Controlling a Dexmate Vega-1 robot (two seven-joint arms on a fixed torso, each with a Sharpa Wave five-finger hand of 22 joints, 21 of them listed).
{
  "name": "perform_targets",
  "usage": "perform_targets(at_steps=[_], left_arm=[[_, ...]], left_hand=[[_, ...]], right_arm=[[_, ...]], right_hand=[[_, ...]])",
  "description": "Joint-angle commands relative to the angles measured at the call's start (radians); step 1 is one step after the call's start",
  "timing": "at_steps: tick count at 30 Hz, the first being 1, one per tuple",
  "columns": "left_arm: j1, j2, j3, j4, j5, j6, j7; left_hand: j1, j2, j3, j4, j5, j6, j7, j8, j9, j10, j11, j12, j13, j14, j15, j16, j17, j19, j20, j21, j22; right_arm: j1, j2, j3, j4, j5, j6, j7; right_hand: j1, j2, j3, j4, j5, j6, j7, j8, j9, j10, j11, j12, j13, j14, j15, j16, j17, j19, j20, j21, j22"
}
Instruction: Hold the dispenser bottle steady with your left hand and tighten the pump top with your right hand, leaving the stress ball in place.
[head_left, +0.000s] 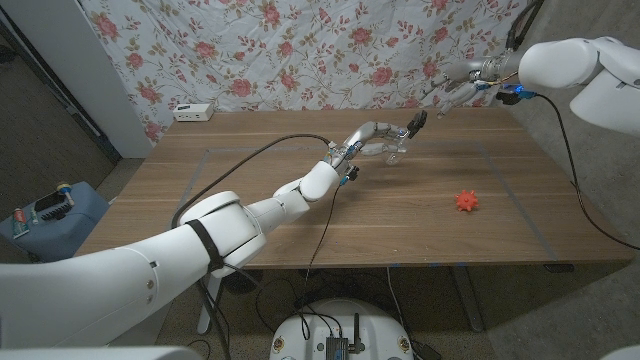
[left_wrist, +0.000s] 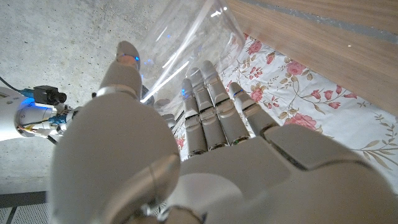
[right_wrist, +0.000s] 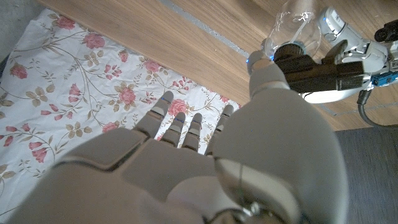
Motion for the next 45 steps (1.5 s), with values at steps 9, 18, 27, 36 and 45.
perform_targets(at_steps=[9,18,27,36,45], left_arm=[[0.023,0.011,-0.016,-0.015,0.015,-0.035,0.052],[0.048,0.021,-0.041,-0.039,0.015,-0.052,0.063],[0.087,0.044,-0.077,-0.105,0.017,-0.045,0.067],[0.131,0.069,-0.115,-0.19,0.019,-0.007,0.057],[0.196,0.101,-0.158,-0.309,0.013,0.052,0.059]], left_hand=[[-0.074,0.092,0.113,0.103,0.005,0.094,-0.056,0.008,0.005,0.017,-0.012,0.007,0.002,0.007,-0.055,0.003,0.0,0.006,-0.097,0.004,0.003],[-0.076,0.092,0.113,0.104,0.005,0.092,-0.057,0.007,0.005,0.016,-0.012,0.007,0.002,0.008,-0.055,0.003,0.0,0.009,-0.092,0.005,0.003],[-0.078,0.091,0.112,0.105,0.005,0.089,-0.056,0.006,0.005,0.013,-0.01,0.005,0.002,0.007,-0.053,0.003,0.0,0.014,-0.082,0.006,0.003],[-0.079,0.091,0.113,0.105,0.005,0.087,-0.053,0.005,0.005,0.011,-0.009,0.004,0.001,0.007,-0.052,0.003,0.0,0.011,-0.079,0.005,0.003],[-0.081,0.091,0.113,0.105,0.005,0.086,-0.051,0.006,0.005,0.013,-0.009,0.005,0.002,0.007,-0.052,0.003,0.0,0.012,-0.079,0.005,0.003]], right_arm=[[-0.214,-0.044,0.196,-0.012,0.241,-0.072,-0.253],[-0.34,-0.026,0.283,-0.015,0.341,-0.067,-0.399],[-0.441,0.037,0.341,-0.01,0.414,-0.053,-0.526],[-0.486,0.091,0.358,-0.008,0.469,-0.038,-0.597],[-0.522,0.169,0.356,0.019,0.506,0.046,-0.664]], right_hand=[[-0.11,0.027,-0.032,0.06,-0.043,-0.017,0.0,0.005,0.001,0.051,0.065,0.021,-0.002,0.018,0.033,0.019,0.001,0.056,-0.019,0.021,0.003],[-0.183,0.045,-0.057,0.094,-0.077,-0.041,0.002,0.002,0.001,0.085,0.096,0.028,-0.007,0.046,0.026,0.028,0.0,0.089,-0.036,0.026,0.004],[-0.24,0.057,-0.076,0.12,-0.103,-0.056,0.003,0.003,0.003,0.107,0.109,0.031,-0.01,0.064,0.019,0.033,0.001,0.102,-0.04,0.025,0.005],[-0.303,0.07,-0.096,0.149,-0.131,-0.055,0.002,0.008,0.003,0.122,0.112,0.032,-0.013,0.066,0.023,0.032,0.002,0.1,-0.04,0.02,0.005],[-0.348,0.077,-0.111,0.169,-0.151,-0.073,0.009,0.003,0.001,0.129,0.119,0.029,-0.016,0.072,0.019,0.033,0.003,0.104,-0.052,0.019,0.005]])
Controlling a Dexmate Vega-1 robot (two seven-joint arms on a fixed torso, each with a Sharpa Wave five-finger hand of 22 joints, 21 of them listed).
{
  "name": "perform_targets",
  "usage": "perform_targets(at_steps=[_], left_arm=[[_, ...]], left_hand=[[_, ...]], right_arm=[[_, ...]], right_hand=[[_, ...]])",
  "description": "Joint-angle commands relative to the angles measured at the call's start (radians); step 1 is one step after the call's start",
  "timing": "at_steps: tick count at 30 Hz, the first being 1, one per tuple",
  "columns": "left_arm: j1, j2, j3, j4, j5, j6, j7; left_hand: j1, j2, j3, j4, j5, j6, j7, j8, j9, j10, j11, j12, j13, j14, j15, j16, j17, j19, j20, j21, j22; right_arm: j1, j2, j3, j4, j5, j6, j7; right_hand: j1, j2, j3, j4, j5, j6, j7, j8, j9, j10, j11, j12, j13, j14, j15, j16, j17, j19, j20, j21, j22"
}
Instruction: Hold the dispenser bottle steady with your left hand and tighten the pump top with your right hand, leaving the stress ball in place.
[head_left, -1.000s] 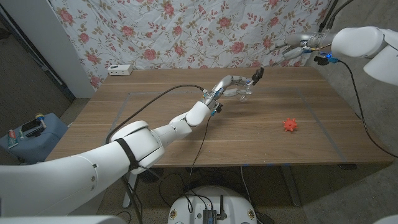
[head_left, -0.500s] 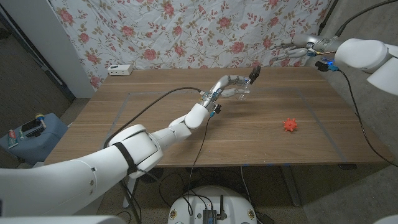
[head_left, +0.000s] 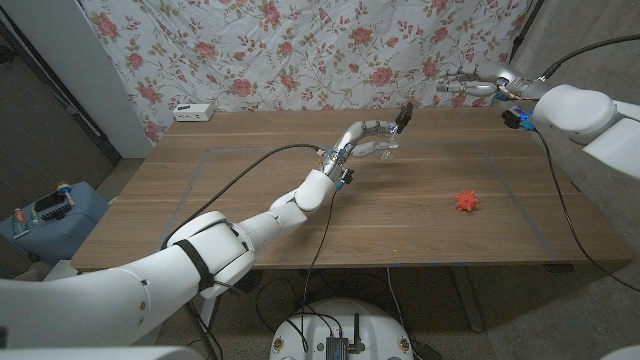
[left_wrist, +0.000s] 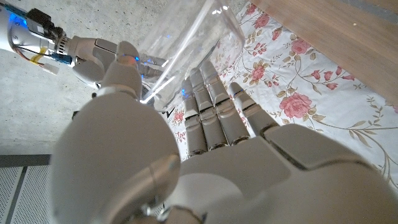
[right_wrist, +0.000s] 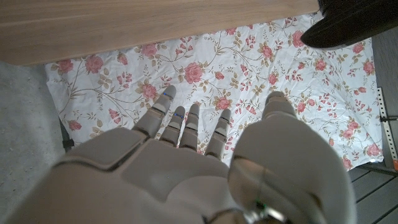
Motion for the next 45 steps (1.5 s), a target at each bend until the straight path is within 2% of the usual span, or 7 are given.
perform_targets(at_steps=[1,8,23,36,43,45], left_arm=[[0.082,0.04,-0.056,-0.149,-0.002,0.084,0.0],[0.147,0.06,-0.091,-0.253,-0.013,0.142,0.013],[0.24,0.089,-0.133,-0.402,-0.032,0.235,0.013],[0.273,0.099,-0.15,-0.45,-0.057,0.269,-0.005],[0.283,0.103,-0.156,-0.46,-0.065,0.279,-0.012],[0.287,0.105,-0.157,-0.465,-0.07,0.284,-0.016]], left_hand=[[-0.08,0.091,0.113,0.104,0.009,0.087,-0.051,0.007,0.005,0.013,-0.01,0.005,0.005,0.006,-0.053,0.003,0.0,0.012,-0.079,0.005,0.003],[-0.082,0.09,0.112,0.105,0.008,0.086,-0.052,0.007,0.005,0.011,-0.006,0.004,0.004,0.006,-0.049,0.003,0.0,0.012,-0.079,0.004,0.003],[-0.084,0.09,0.113,0.105,0.009,0.082,-0.053,0.006,0.005,0.008,-0.006,0.003,0.003,0.004,-0.049,0.002,-0.001,0.009,-0.076,0.003,0.003],[-0.077,0.077,0.111,0.097,0.008,0.059,-0.06,0.0,0.005,-0.026,-0.008,-0.011,-0.001,-0.034,-0.053,-0.008,-0.003,0.001,-0.075,0.002,0.004],[-0.073,0.067,0.107,0.094,0.008,0.034,-0.063,-0.005,0.005,-0.052,-0.013,-0.019,-0.007,-0.064,-0.059,-0.009,-0.005,-0.016,-0.072,-0.002,0.003],[-0.071,0.064,0.105,0.094,0.008,0.029,-0.067,-0.005,0.005,-0.058,-0.023,-0.019,-0.01,-0.085,-0.059,-0.011,-0.005,-0.025,-0.068,-0.004,0.003]], right_arm=[[-0.078,0.112,0.017,0.03,0.062,0.085,-0.102],[-0.092,0.179,-0.011,0.052,0.077,0.137,-0.158],[-0.101,0.257,-0.06,0.084,0.109,0.215,-0.207],[-0.098,0.306,-0.104,0.124,0.134,0.275,-0.218],[-0.095,0.346,-0.13,0.141,0.155,0.297,-0.234],[-0.093,0.356,-0.139,0.143,0.161,0.295,-0.241]], right_hand=[[-0.016,0.003,-0.002,0.013,-0.011,-0.006,0.007,-0.002,0.001,0.011,0.002,0.0,0.0,0.011,0.0,0.003,0.004,0.01,-0.008,-0.002,0.002],[-0.044,0.011,-0.009,0.026,-0.021,-0.005,0.027,0.001,0.0,0.014,0.011,-0.002,-0.003,0.015,-0.002,0.003,0.004,0.014,-0.019,-0.003,0.002],[-0.093,0.009,-0.029,0.046,-0.034,-0.006,0.04,0.001,-0.003,0.009,0.006,-0.011,-0.008,0.015,-0.007,0.0,0.005,0.009,-0.031,-0.008,0.002],[-0.116,0.01,-0.038,0.055,-0.036,-0.007,0.042,0.002,-0.004,0.006,0.005,-0.015,-0.011,0.008,-0.008,-0.005,0.005,0.004,-0.035,-0.01,0.001],[-0.125,0.007,-0.043,0.057,-0.037,-0.018,0.057,-0.002,-0.004,0.004,0.008,-0.018,-0.013,0.006,-0.009,-0.008,0.004,0.001,-0.038,-0.012,0.001],[-0.129,0.008,-0.044,0.058,-0.037,-0.022,0.063,-0.003,-0.005,0.002,0.004,-0.019,-0.013,0.005,-0.007,-0.008,0.004,0.001,-0.04,-0.012,0.0]])
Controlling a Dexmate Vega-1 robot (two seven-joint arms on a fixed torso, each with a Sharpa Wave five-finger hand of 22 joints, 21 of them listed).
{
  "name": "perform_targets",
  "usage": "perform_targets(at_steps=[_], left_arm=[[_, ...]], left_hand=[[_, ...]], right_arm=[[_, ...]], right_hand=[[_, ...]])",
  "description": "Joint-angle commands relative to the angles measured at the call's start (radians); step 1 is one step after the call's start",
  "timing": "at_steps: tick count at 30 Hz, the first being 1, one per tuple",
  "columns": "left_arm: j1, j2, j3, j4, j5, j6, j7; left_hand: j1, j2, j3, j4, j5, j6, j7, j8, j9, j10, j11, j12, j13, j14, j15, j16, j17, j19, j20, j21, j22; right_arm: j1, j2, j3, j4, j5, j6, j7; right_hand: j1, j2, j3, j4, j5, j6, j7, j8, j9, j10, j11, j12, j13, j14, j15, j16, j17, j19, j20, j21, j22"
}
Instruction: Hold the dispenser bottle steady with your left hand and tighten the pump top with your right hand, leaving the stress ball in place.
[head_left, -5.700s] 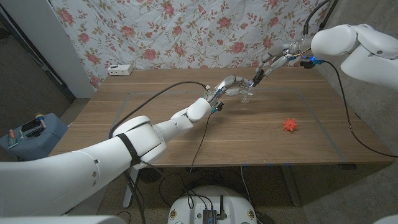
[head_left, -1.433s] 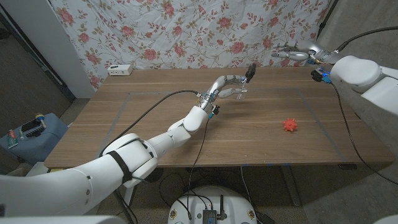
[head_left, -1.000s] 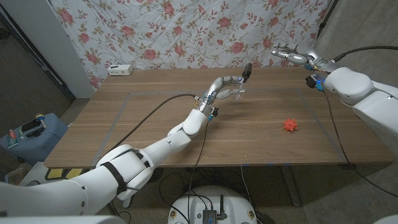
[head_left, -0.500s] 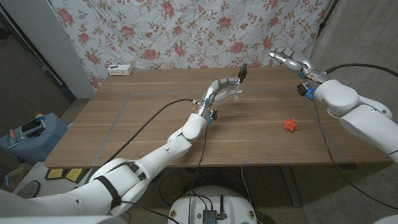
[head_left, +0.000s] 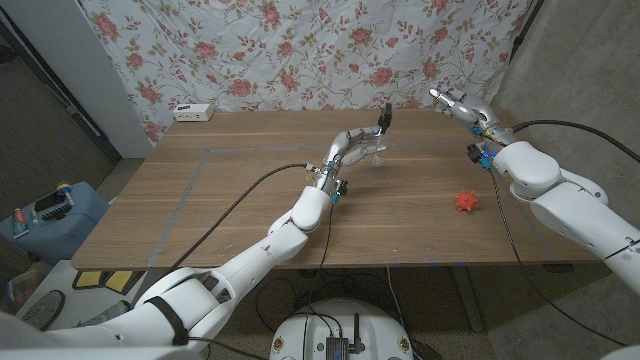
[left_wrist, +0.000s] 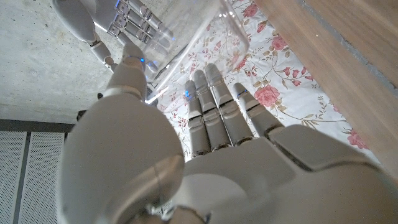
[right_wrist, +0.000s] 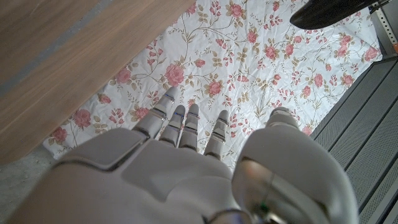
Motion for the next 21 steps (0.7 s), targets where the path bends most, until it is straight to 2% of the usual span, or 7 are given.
perform_targets(at_steps=[1,4,8,21], left_arm=[[0.029,0.011,-0.013,-0.037,-0.019,0.033,-0.014],[0.034,0.014,-0.015,-0.043,-0.024,0.04,-0.018],[0.039,0.017,-0.016,-0.047,-0.026,0.047,-0.019],[0.063,0.037,-0.022,-0.093,-0.028,0.097,-0.014]], left_hand=[[-0.068,0.061,0.1,0.097,0.006,0.036,-0.059,-0.006,0.005,-0.016,-0.005,-0.005,-0.003,-0.03,-0.079,-0.007,0.0,-0.021,-0.065,-0.005,0.003],[-0.063,0.049,0.092,0.094,0.005,0.023,-0.069,-0.008,0.004,-0.032,-0.015,-0.009,-0.008,-0.049,-0.081,-0.006,0.0,-0.029,-0.062,-0.005,0.003],[-0.06,0.043,0.084,0.094,0.005,0.006,-0.07,-0.011,0.003,-0.046,-0.016,-0.011,-0.014,-0.064,-0.08,-0.005,0.0,-0.037,-0.06,-0.005,0.003],[-0.052,0.04,0.065,0.099,0.006,-0.036,-0.066,-0.015,-0.002,-0.084,-0.007,-0.016,-0.028,-0.101,-0.078,-0.002,0.002,-0.051,-0.053,-0.003,0.003]], right_arm=[[0.006,0.065,-0.052,0.035,0.033,0.04,-0.018],[0.008,0.081,-0.063,0.043,0.044,0.043,-0.024],[0.011,0.092,-0.08,0.057,0.048,0.059,-0.022],[0.026,0.141,-0.128,0.096,0.079,0.092,-0.019]], right_hand=[[-0.004,-0.003,-0.004,0.005,0.001,-0.003,0.014,-0.003,0.0,-0.006,-0.004,-0.007,-0.001,-0.006,0.004,-0.004,0.004,0.0,-0.009,0.0,0.003],[-0.007,-0.002,-0.004,0.007,0.001,-0.004,0.016,-0.002,0.0,-0.01,0.0,-0.009,-0.002,-0.006,0.005,-0.004,0.004,-0.002,-0.01,-0.001,0.003],[-0.011,0.0,-0.005,0.008,0.002,-0.007,0.019,-0.003,-0.001,-0.012,0.001,-0.011,-0.003,-0.008,0.005,-0.006,0.004,-0.003,-0.011,-0.001,0.003],[-0.016,0.007,-0.005,0.01,0.003,-0.007,0.025,-0.001,-0.001,-0.012,0.0,-0.012,-0.004,-0.007,0.005,-0.007,0.003,-0.003,-0.012,-0.001,0.003]])
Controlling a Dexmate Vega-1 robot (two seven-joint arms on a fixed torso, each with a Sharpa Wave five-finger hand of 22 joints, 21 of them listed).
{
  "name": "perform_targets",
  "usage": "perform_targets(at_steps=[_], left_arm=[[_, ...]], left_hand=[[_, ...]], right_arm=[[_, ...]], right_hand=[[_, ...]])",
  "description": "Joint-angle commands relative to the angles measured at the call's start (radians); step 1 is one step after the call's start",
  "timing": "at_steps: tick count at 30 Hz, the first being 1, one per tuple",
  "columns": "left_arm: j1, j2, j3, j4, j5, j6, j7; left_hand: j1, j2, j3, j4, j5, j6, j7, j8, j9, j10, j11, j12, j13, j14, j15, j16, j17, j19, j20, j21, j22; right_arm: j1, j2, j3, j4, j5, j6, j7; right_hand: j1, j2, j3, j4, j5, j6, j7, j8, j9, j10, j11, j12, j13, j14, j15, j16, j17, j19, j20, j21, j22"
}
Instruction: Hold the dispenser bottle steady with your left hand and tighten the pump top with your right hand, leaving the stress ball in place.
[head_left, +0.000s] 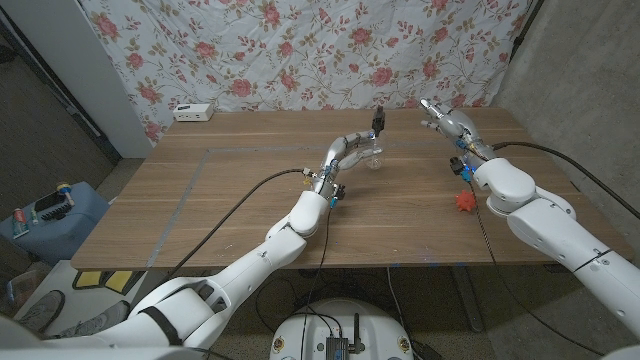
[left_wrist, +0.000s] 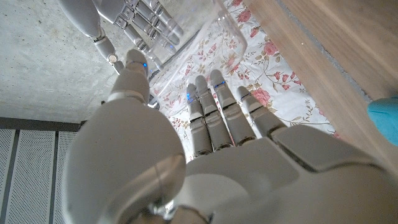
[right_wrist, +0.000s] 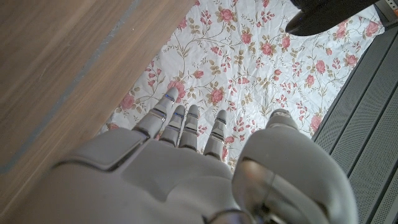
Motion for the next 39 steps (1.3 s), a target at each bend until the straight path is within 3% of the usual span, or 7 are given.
perform_targets(at_steps=[1,11,21,33,39], left_arm=[[0.025,0.02,-0.007,-0.046,-0.003,0.05,0.004],[0.033,0.041,-0.001,-0.073,0.037,0.076,0.03],[0.049,0.063,0.002,-0.111,0.067,0.116,0.057],[0.073,0.092,0.006,-0.161,0.082,0.164,0.066],[0.081,0.106,0.008,-0.171,0.087,0.178,0.065]], left_hand=[[-0.011,0.024,0.077,0.085,0.007,0.006,-0.021,0.001,0.0,-0.014,-0.002,-0.005,-0.003,-0.014,-0.101,0.005,0.002,-0.005,-0.056,0.001,0.003],[-0.019,0.029,0.052,0.097,0.007,-0.047,-0.017,-0.003,-0.004,-0.069,0.009,-0.009,-0.017,-0.068,-0.09,0.005,0.004,-0.025,-0.041,0.001,0.003],[-0.038,0.043,0.027,0.11,0.008,-0.105,-0.018,-0.003,-0.008,-0.121,0.012,-0.008,-0.031,-0.136,-0.08,0.004,0.004,-0.052,-0.026,-0.001,0.003],[-0.051,0.044,0.012,0.114,0.008,-0.128,-0.022,-0.002,-0.01,-0.146,0.008,-0.008,-0.036,-0.154,-0.079,0.006,0.003,-0.064,-0.024,0.0,0.004],[-0.072,0.059,0.001,0.126,0.009,-0.184,-0.023,-0.008,-0.012,-0.196,0.006,-0.014,-0.041,-0.193,-0.074,0.003,0.004,-0.075,-0.022,0.002,0.004]], right_arm=[[0.014,0.053,-0.05,0.043,0.03,0.042,0.006],[0.023,0.103,-0.075,0.103,0.058,0.124,0.028],[0.029,0.154,-0.096,0.162,0.068,0.195,0.032],[0.034,0.193,-0.114,0.201,0.083,0.248,0.044],[0.041,0.208,-0.122,0.224,0.1,0.267,0.062]], right_hand=[[-0.003,0.001,-0.002,0.007,0.003,0.0,0.007,-0.001,-0.001,-0.001,0.003,-0.004,-0.001,-0.003,0.002,-0.003,0.003,0.002,-0.007,-0.001,0.002],[-0.022,0.014,-0.005,0.015,0.006,-0.037,0.018,-0.009,-0.002,-0.022,0.001,-0.015,-0.005,-0.019,0.004,-0.011,0.003,-0.011,-0.016,-0.007,0.002],[-0.037,0.018,-0.009,0.019,0.008,-0.064,0.031,-0.011,-0.004,-0.038,-0.008,-0.022,-0.01,-0.038,-0.018,-0.02,-0.001,-0.025,-0.03,-0.01,0.0],[-0.045,0.022,-0.011,0.021,0.009,-0.079,0.041,-0.012,-0.005,-0.039,-0.014,-0.023,-0.013,-0.04,-0.023,-0.021,-0.003,-0.027,-0.037,-0.009,-0.001],[-0.065,0.028,-0.017,0.028,0.011,-0.128,0.047,-0.018,-0.006,-0.055,-0.026,-0.029,-0.018,-0.05,-0.028,-0.025,-0.006,-0.037,-0.042,-0.011,-0.001]])
